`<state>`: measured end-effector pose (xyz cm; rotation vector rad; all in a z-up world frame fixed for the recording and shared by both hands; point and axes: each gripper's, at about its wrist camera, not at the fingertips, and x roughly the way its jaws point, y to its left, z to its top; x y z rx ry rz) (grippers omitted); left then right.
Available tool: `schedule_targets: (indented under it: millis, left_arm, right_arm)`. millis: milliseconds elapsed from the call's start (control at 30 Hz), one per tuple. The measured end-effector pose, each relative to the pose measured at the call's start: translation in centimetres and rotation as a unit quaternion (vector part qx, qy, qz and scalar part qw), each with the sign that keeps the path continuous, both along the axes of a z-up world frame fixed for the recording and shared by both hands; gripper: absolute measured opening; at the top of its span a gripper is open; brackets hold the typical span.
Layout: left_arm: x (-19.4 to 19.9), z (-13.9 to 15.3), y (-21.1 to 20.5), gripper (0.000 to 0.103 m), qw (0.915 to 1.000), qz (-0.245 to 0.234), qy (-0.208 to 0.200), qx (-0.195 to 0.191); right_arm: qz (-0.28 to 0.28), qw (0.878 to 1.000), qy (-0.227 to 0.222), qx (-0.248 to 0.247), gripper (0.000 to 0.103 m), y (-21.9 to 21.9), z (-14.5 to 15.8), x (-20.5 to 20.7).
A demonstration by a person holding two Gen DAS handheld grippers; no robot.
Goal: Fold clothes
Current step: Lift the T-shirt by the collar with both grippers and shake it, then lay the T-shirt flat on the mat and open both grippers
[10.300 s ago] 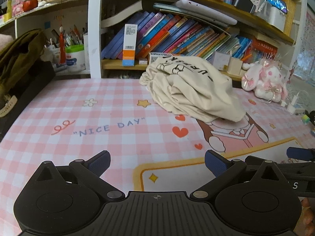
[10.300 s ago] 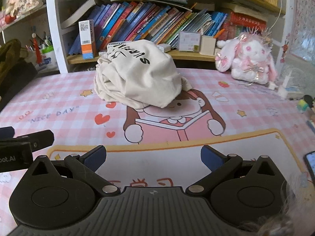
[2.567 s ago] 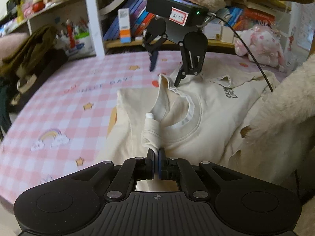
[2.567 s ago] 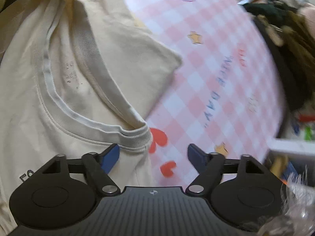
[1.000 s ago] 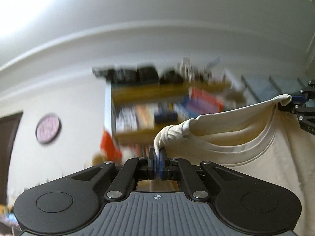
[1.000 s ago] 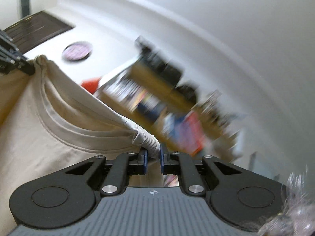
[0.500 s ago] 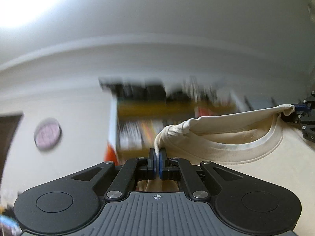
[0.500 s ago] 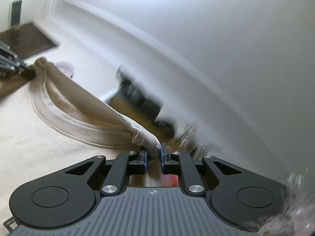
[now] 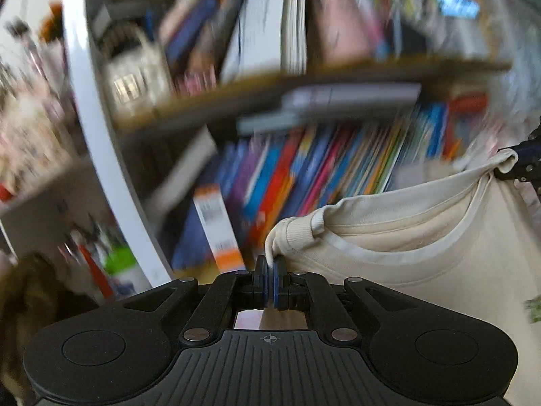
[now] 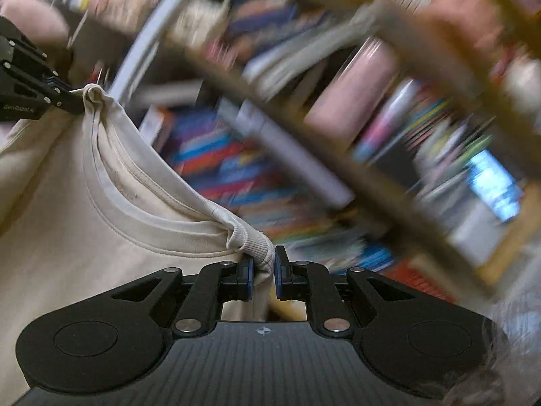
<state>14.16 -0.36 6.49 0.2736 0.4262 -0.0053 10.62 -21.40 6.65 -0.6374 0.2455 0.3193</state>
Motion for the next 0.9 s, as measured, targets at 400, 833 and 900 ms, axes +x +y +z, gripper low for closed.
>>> schedule_targets:
  millis: [400,833,900]
  left_arm:
    - [10.9,-4.6,0.4,0.004,0.9955,0.065,0.065,0.021]
    - [11.4,-6.3,2.5,0.054,0.9927,0.080,0.089,-0.015]
    - [9.8,-5.2,3.6,0.060,0.9941,0.073,0.070,-0.039]
  right_arm:
    - [0.003,0.996,0.091,-0.009,0.011,3.4,-6.3,14.0]
    - [0.004,0.983,0.177,-0.045,0.036,5.0,-11.3,18.9]
    - [0.004,0.983,0.180,-0.029,0.057,4.6,-10.9,18.5]
